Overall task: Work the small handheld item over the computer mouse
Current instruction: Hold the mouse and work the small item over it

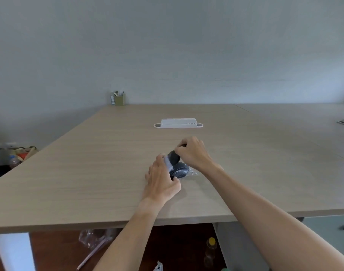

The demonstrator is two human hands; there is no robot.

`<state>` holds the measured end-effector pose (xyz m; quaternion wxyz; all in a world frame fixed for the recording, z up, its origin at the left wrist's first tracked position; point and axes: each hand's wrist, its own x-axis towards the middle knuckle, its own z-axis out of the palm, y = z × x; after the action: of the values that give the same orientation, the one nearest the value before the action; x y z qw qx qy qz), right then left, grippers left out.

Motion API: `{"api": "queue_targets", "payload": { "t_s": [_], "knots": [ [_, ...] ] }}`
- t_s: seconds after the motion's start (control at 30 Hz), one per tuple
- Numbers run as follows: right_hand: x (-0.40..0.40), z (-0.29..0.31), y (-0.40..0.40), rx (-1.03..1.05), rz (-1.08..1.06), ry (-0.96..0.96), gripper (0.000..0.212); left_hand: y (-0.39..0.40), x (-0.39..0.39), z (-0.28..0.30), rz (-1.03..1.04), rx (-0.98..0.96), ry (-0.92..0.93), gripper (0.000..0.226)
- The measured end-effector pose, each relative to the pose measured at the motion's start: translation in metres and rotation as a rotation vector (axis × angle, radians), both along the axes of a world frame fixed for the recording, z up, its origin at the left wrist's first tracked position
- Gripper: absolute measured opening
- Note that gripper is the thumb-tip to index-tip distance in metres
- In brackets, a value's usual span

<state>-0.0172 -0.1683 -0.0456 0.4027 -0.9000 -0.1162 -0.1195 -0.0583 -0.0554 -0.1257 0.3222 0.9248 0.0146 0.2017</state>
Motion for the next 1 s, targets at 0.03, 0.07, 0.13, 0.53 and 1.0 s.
{"api": "queue_targets", "payload": {
  "t_s": [0.03, 0.07, 0.13, 0.53, 1.0],
  "knots": [
    [0.001, -0.003, 0.003, -0.027, 0.03, 0.038, 0.023, 0.001, 0.0, 0.0, -0.005, 0.002, -0.006, 0.073],
    [0.002, -0.005, 0.005, -0.046, 0.044, 0.067, 0.024, 0.001, -0.001, 0.001, -0.007, -0.015, -0.004, 0.075],
    [0.006, -0.008, 0.003, -0.061, 0.019, 0.078, 0.026, 0.001, -0.003, 0.002, -0.003, -0.067, 0.0, 0.078],
    [-0.001, -0.001, -0.018, 0.024, -0.035, -0.013, 0.023, 0.0, -0.002, 0.0, 0.023, -0.061, -0.02, 0.08],
    [-0.004, 0.007, -0.018, 0.035, 0.001, 0.03, 0.021, 0.0, -0.003, 0.002, 0.022, -0.066, -0.042, 0.077]
  ]
}}
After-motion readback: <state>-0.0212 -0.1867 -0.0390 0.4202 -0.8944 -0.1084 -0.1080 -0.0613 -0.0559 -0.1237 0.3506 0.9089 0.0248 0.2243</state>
